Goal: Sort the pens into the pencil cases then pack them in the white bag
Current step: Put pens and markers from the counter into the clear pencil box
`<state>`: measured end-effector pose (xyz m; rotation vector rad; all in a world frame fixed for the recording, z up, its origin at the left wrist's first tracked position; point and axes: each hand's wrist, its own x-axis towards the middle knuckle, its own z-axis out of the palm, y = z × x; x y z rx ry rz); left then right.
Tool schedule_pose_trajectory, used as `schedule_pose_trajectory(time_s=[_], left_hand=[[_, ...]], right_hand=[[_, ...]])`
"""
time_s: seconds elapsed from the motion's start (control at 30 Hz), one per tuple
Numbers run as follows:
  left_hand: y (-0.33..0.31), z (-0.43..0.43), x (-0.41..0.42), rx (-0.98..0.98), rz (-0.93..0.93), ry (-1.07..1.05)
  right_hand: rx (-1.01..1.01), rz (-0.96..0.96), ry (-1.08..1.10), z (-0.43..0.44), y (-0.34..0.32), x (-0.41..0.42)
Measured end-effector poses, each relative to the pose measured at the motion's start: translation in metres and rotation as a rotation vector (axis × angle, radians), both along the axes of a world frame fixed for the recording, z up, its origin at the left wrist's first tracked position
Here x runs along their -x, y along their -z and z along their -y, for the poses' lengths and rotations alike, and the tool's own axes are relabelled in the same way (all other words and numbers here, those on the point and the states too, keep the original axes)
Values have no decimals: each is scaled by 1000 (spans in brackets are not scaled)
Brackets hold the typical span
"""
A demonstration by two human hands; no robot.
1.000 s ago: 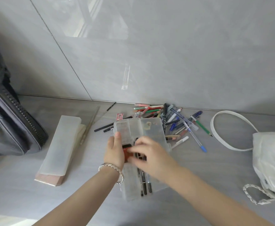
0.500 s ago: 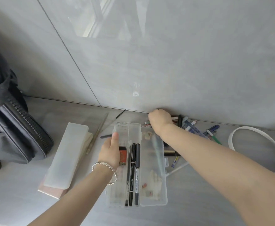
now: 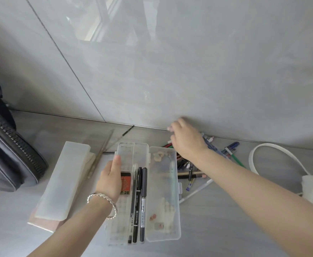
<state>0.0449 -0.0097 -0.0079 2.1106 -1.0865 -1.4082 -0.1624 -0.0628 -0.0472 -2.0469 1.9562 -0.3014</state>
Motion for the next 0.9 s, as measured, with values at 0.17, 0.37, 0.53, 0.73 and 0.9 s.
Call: schedule_pose_trajectory(time_s=[0.17,0.37,0.53,0.73,0.9], left_hand=[[0,1,-3,21,10,-5],[-3,-4,-4,45,32,9],[-3,-11,-9,39,43,-12],[-4,-16,-12,32,27,-35],[-6,-17,-3,36,36,-32]], right_hand=[[-354,144,503,-8,-2,54],[-473,210,589,-5,12,48],[-489,229,556,1,10,37],[-468,369,584,-16,7,58],[-537,140,549,-25,18,51]])
